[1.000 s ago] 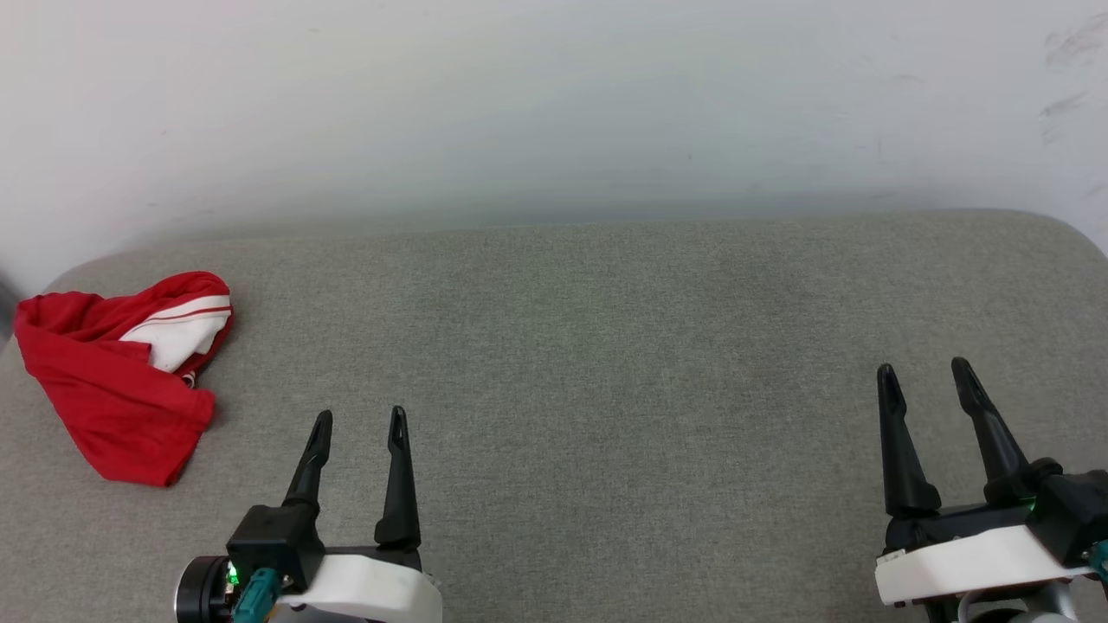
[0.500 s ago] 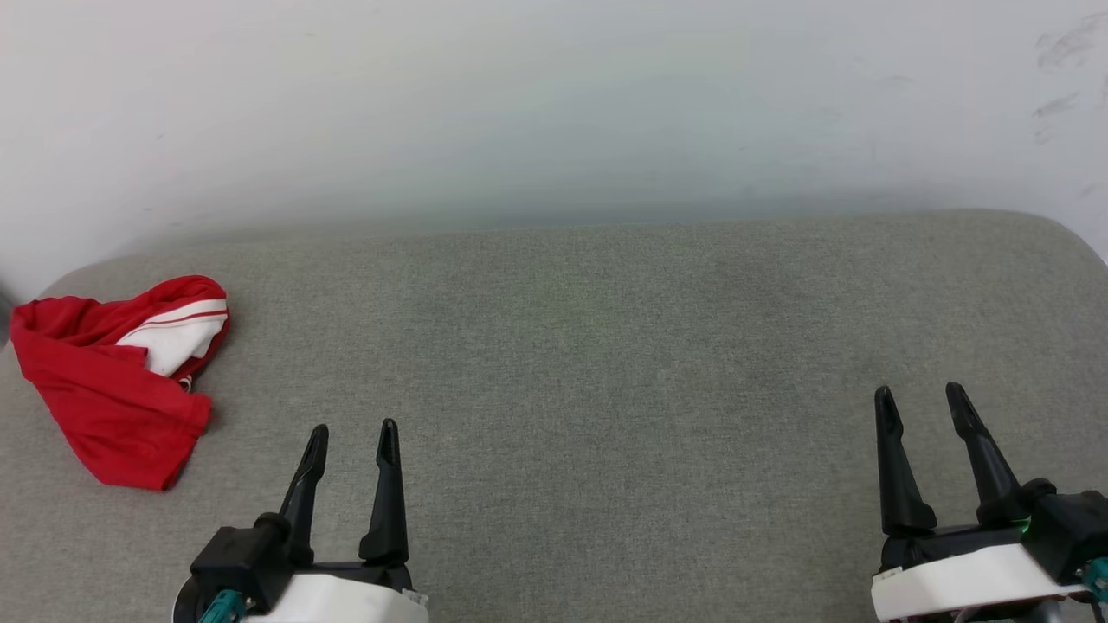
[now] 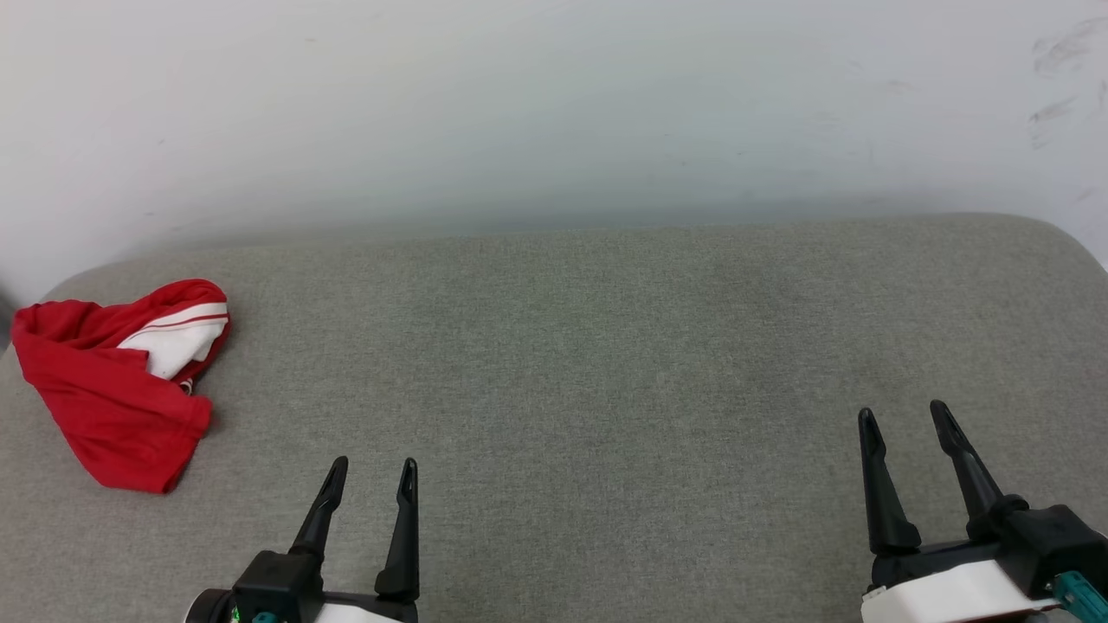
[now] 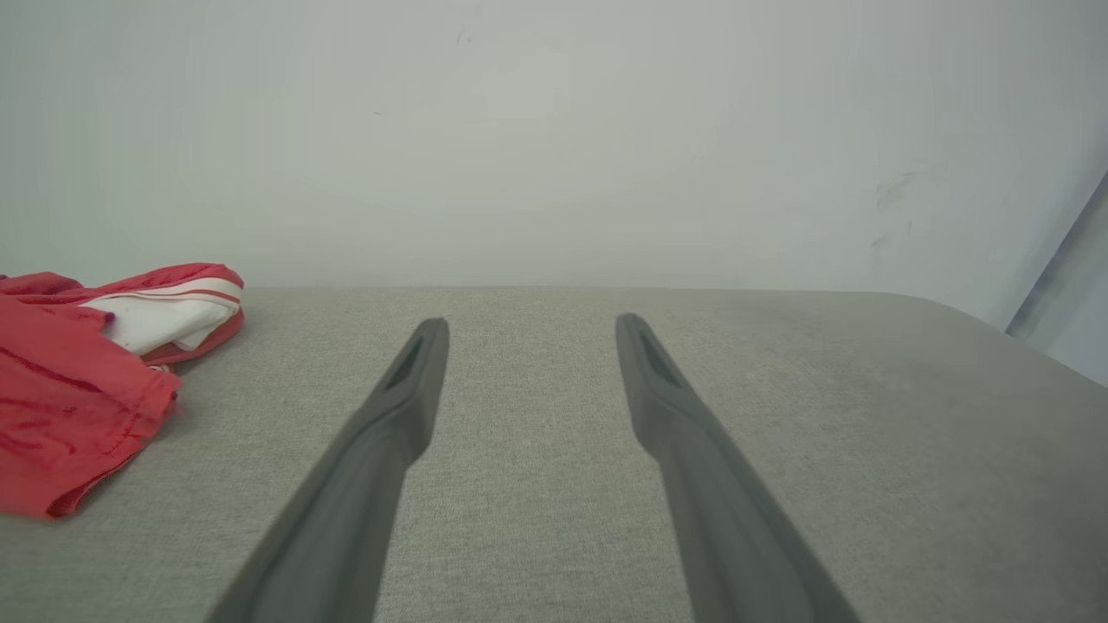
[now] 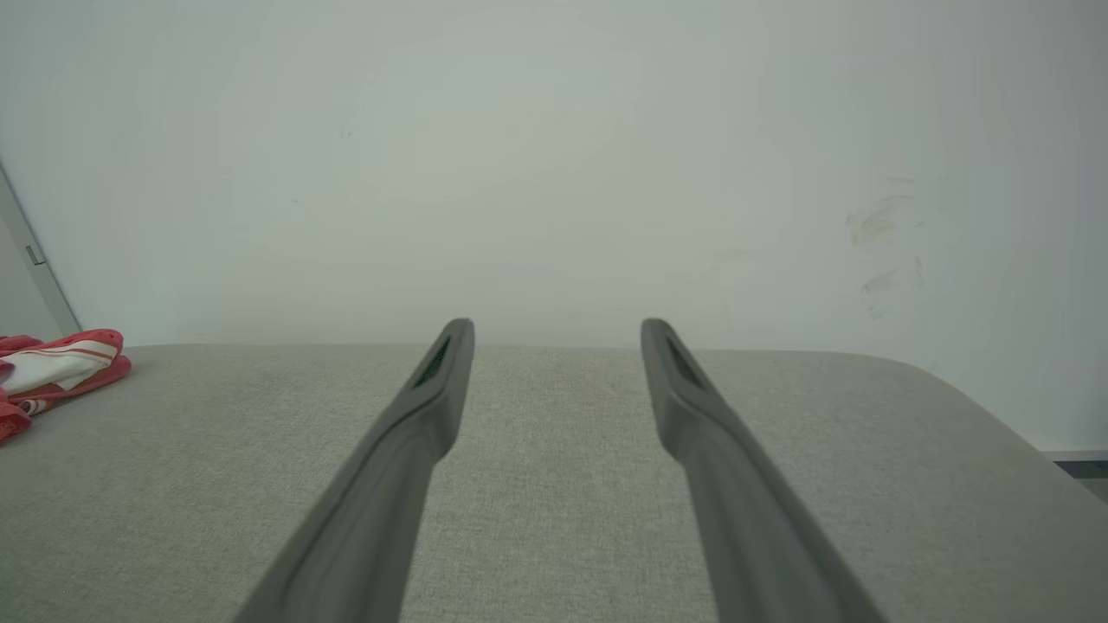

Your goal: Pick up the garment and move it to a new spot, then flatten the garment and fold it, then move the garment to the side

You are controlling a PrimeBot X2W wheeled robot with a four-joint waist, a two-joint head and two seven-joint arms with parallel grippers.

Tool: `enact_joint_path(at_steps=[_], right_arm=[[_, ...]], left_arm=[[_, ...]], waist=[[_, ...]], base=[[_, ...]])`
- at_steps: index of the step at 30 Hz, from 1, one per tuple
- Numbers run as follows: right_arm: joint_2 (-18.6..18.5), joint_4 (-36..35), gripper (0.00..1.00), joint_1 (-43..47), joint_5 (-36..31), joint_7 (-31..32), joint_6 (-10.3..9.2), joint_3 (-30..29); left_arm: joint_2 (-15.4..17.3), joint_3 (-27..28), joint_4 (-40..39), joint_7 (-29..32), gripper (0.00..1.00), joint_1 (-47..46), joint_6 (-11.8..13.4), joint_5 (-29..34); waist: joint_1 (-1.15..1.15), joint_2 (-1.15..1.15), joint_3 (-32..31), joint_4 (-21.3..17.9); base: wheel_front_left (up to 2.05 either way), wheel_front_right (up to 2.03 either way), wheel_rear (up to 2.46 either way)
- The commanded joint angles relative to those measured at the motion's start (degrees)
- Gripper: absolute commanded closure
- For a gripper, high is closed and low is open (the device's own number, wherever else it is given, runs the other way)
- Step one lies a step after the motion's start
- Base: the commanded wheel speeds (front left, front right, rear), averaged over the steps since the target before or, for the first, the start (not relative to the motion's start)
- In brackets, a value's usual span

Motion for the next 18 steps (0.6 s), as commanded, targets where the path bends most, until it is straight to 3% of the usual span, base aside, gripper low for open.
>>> enact_joint_path(at_steps=[1, 9, 18], right_arm=[[0.0, 0.0, 0.00, 0.6, -0.7, -0.4, -0.02, 0.0], [0.0, -0.4, 0.00, 0.9, -3.2, -1.2, -0.02, -0.1], [0.0, 0.0, 0.00, 1.5, -1.7, -1.2, -0.02, 0.1]], left_arm=[[-0.1, -0.2, -0.1, -0.4, 0.00, 0.2, 0.0, 1.1], [-0.1, -0.9, -0.2, -1.2, 0.00, 0.5, 0.7, 3.2], [-0.1, -0.8, -0.1, -1.2, 0.00, 0.7, 0.7, 3.2]], waist=[[0.00, 0.00, 0.0, 0.0], [0.00, 0.00, -0.2, 0.3], [0.00, 0.00, -0.4, 2.0]], base=[[0.00, 0.00, 0.00], [0.00, 0.00, 0.00], [0.00, 0.00, 0.00]])
